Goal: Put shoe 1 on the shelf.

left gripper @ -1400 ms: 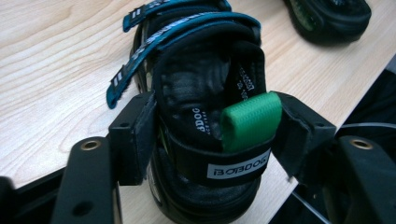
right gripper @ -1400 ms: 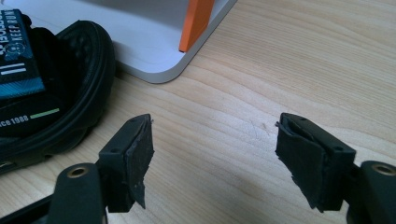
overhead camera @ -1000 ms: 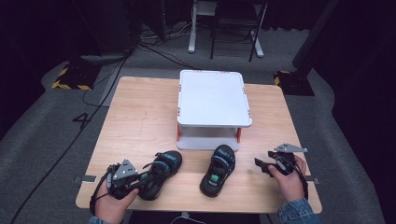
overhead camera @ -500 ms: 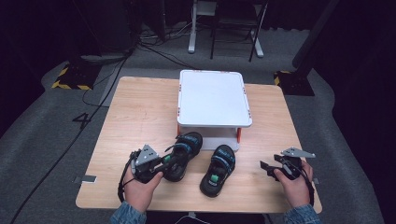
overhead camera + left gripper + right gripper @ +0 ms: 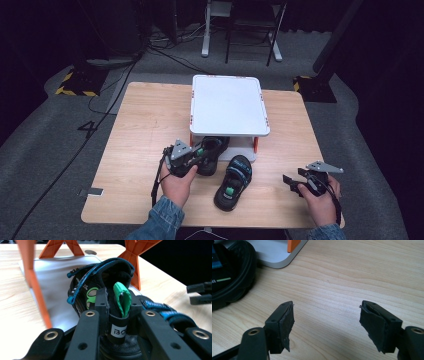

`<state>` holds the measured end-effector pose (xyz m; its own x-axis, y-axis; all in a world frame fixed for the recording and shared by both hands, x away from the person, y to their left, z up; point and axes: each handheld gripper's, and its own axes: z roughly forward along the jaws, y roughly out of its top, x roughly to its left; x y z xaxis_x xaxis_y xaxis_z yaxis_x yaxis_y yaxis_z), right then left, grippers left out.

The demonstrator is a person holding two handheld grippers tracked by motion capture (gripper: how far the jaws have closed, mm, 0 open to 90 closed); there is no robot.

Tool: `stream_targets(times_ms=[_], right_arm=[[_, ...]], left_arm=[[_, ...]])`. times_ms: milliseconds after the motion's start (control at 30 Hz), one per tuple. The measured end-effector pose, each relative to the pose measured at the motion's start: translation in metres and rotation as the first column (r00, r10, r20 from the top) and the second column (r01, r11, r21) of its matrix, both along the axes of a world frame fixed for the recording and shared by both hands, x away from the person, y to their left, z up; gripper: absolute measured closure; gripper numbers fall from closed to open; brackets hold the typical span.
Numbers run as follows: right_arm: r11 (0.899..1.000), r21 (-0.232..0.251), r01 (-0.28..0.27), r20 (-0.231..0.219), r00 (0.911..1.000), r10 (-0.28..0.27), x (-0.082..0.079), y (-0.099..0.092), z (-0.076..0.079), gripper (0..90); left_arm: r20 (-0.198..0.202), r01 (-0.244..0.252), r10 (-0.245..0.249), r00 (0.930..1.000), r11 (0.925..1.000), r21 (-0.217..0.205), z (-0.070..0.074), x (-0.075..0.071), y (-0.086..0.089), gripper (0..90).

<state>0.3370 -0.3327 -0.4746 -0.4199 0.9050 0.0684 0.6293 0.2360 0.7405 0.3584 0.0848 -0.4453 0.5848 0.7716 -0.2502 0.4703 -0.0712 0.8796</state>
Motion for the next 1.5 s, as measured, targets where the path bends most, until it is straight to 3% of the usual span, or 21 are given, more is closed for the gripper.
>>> stream_targets(times_ms=[200,333,400,533,600,667,800,933,1100,1200,1267,1333,1367,1500], right_arm=[[1.000,0.000,0.001,-0.008,1.0000,-0.001,-0.001,-0.002,-0.002,28.4],[1.000,0.001,0.000,-0.002,1.0000,0.000,-0.001,-0.003,-0.002,28.4],[1.000,-0.001,-0.001,-0.009,1.0000,0.001,-0.001,-0.003,-0.003,28.4],[1.000,-0.003,-0.010,-0.006,0.9999,0.010,-0.002,-0.002,-0.003,28.4],[1.000,-0.002,-0.004,-0.008,1.0000,0.004,-0.002,-0.002,-0.002,28.4],[1.000,-0.003,-0.004,-0.008,1.0000,0.004,-0.002,-0.002,-0.002,28.4],[1.000,-0.004,-0.006,-0.007,1.0000,0.006,-0.002,0.000,-0.002,28.3],[1.000,-0.006,-0.009,-0.010,0.9999,0.009,-0.001,0.000,-0.003,28.4],[1.000,-0.005,-0.016,-0.009,0.9998,0.016,0.000,0.001,-0.003,28.4],[1.000,-0.004,-0.020,-0.009,0.9998,0.020,0.001,0.003,-0.002,28.4],[1.000,-0.003,-0.020,-0.007,0.9998,0.020,0.002,0.003,-0.003,28.4],[1.000,-0.004,-0.023,-0.011,0.9997,0.023,0.002,0.004,-0.003,28.3],[1.000,-0.004,-0.022,-0.011,0.9997,0.022,0.002,0.004,-0.003,28.4],[1.000,-0.003,-0.026,-0.009,0.9996,0.026,0.002,0.005,-0.003,28.3]], left_arm=[[0.010,-0.041,0.041,0.9991,0.9991,0.014,-0.013,0.015,-0.018,77.1],[0.021,-0.067,0.067,0.9975,0.9977,0.004,-0.015,0.019,-0.019,77.1],[0.023,-0.069,0.068,0.9974,0.9975,0.016,-0.015,0.020,-0.018,77.1],[-0.020,-0.038,0.039,0.9990,0.9985,0.039,-0.020,0.015,-0.016,74.9],[-0.016,-0.020,0.021,0.9996,0.9995,0.026,-0.022,0.012,-0.015,72.7],[-0.002,-0.009,0.010,1.0000,0.9994,0.033,-0.022,0.011,-0.016,68.3],[0.024,0.025,-0.026,0.9994,0.9984,0.051,-0.021,0.009,-0.019,48.6],[0.069,0.031,-0.033,0.9971,0.9992,0.026,-0.017,0.005,-0.013,31.2],[0.096,0.058,-0.064,0.9933,0.9962,0.065,-0.001,-0.007,0.004,32.9],[0.067,0.107,-0.116,0.9910,0.9860,0.128,0.000,-0.017,0.014,37.7],[0.013,0.160,-0.166,0.9860,0.9656,0.205,-0.007,-0.022,0.017,41.4],[-0.042,0.198,-0.194,0.9801,0.9501,0.241,-0.016,-0.026,0.017,41.2],[-0.065,0.218,-0.209,0.9758,0.9426,0.253,-0.024,-0.028,0.016,44.5],[-0.135,0.274,-0.248,0.9593,0.9334,0.232,-0.039,-0.027,0.009,57.9]])
